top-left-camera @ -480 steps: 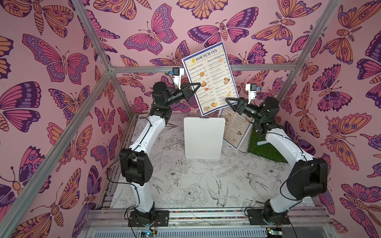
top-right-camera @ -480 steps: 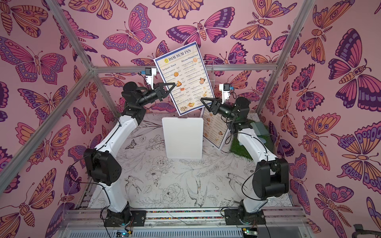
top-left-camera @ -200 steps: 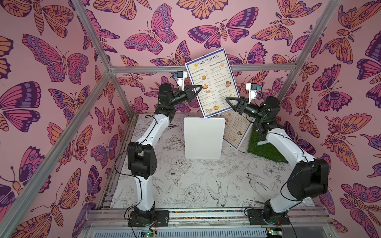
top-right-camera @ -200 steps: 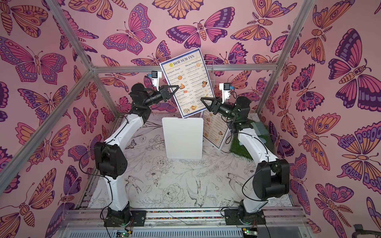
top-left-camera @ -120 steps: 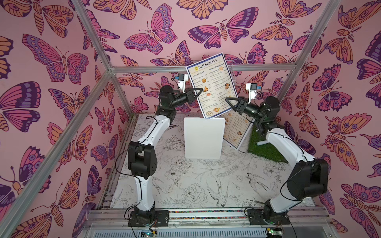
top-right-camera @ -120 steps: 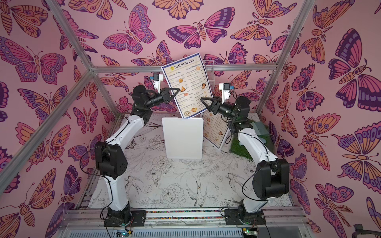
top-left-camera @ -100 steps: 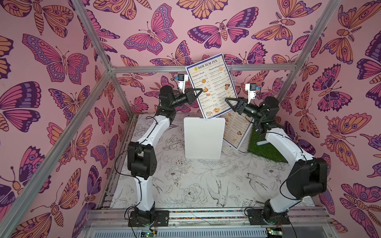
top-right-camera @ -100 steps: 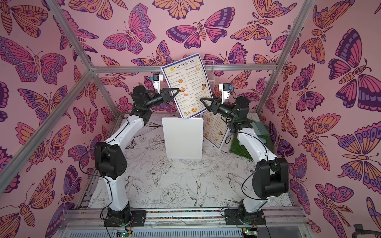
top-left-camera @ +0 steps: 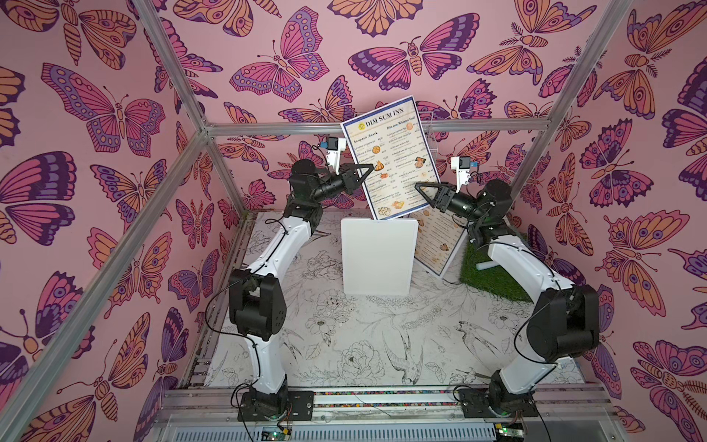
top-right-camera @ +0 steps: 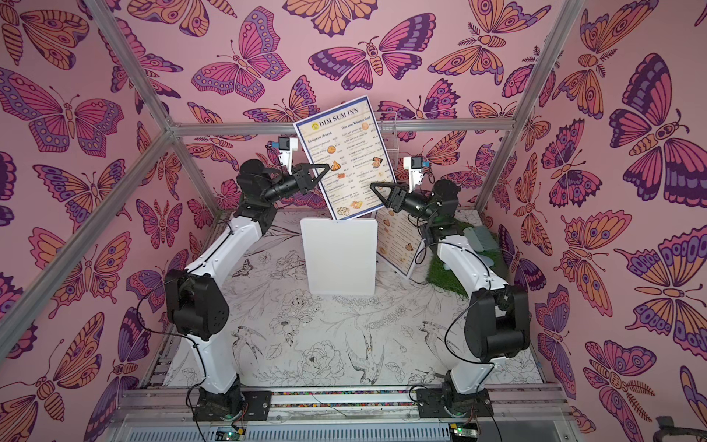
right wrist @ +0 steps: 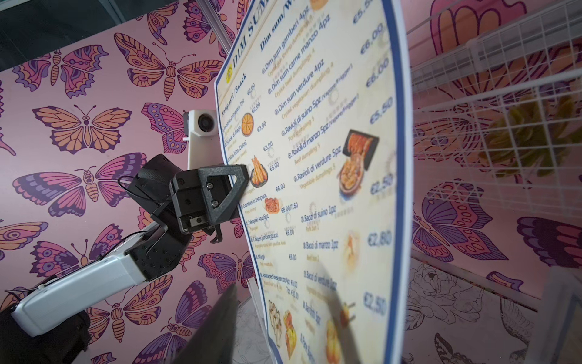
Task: Insert the menus into the narrow rack
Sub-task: Insert the menu into the narrow rack.
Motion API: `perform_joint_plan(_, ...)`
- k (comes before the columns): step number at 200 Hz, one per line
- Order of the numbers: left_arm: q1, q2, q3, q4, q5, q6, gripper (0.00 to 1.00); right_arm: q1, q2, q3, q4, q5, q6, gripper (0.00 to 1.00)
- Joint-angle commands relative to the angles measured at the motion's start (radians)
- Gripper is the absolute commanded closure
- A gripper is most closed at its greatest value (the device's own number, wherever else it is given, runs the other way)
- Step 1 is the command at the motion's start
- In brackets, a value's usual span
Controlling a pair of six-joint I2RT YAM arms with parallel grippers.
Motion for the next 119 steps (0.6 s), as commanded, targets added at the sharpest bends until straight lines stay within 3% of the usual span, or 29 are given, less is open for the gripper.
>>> perform_joint_plan(1, 0.011, -0.044, -0.032, 0.035, -0.001, 0.014, 0.98, 0.012, 0.011, 0.043, 0.031, -0.022, 0.015, 0.49)
perform_joint_plan(119, 0.052, -0.098, -0.139, 0.113, 0.028, -0.026, 0.98, 0.039, 0.047, 0.076, 0.027, -0.026, 0.012, 0.47)
